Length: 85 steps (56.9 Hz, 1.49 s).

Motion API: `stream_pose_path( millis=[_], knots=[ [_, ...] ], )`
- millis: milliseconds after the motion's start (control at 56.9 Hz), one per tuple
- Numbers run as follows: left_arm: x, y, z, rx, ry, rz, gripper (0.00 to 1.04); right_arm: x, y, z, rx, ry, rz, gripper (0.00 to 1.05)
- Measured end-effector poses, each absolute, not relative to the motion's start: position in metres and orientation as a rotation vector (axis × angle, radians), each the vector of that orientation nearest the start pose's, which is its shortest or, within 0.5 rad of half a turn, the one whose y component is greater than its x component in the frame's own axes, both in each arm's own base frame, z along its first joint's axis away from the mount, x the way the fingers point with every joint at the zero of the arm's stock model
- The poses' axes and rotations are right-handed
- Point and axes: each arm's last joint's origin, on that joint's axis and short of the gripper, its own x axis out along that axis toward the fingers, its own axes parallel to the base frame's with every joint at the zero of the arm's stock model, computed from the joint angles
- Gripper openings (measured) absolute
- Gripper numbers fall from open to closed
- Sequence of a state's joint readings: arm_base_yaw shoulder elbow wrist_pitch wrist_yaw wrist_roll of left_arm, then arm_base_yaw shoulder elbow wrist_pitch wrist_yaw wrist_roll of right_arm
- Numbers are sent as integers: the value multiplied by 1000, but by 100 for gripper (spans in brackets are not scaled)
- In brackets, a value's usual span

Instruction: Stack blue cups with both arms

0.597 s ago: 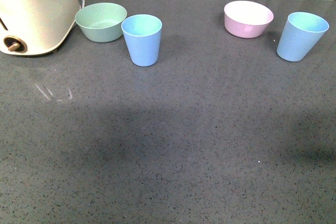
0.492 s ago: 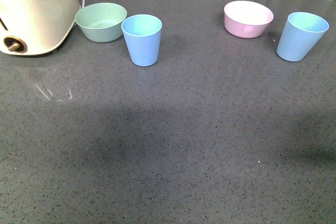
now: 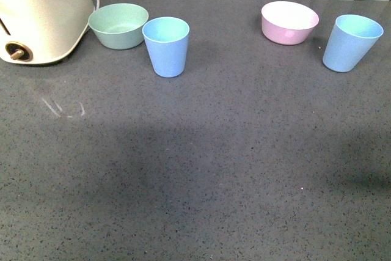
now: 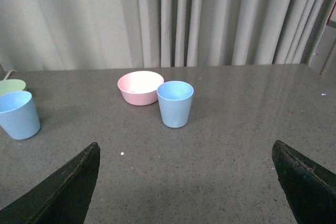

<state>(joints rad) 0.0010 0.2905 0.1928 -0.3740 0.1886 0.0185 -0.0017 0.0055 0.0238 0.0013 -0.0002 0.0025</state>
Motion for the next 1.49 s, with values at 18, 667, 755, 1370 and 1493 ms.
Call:
stream_pose_path(
  millis=[18,667,755,1370,1493],
  knots=[
    [104,-6,172,-28,495,-195,96,97,0,171,2,-20,-1,96],
    [262,-67,187,-73,717,-278,96,97,0,171,2,-20,-2,96],
    [283,-80,183,-68,739,-283,96,97,0,171,2,-20,-2,96],
    [382,-143,164,-107,826,-169,96,97,0,171,2,-20,-2,96],
    [398,-149,163,-142,840,-125,96,97,0,171,2,-20,-2,96]
  ],
)
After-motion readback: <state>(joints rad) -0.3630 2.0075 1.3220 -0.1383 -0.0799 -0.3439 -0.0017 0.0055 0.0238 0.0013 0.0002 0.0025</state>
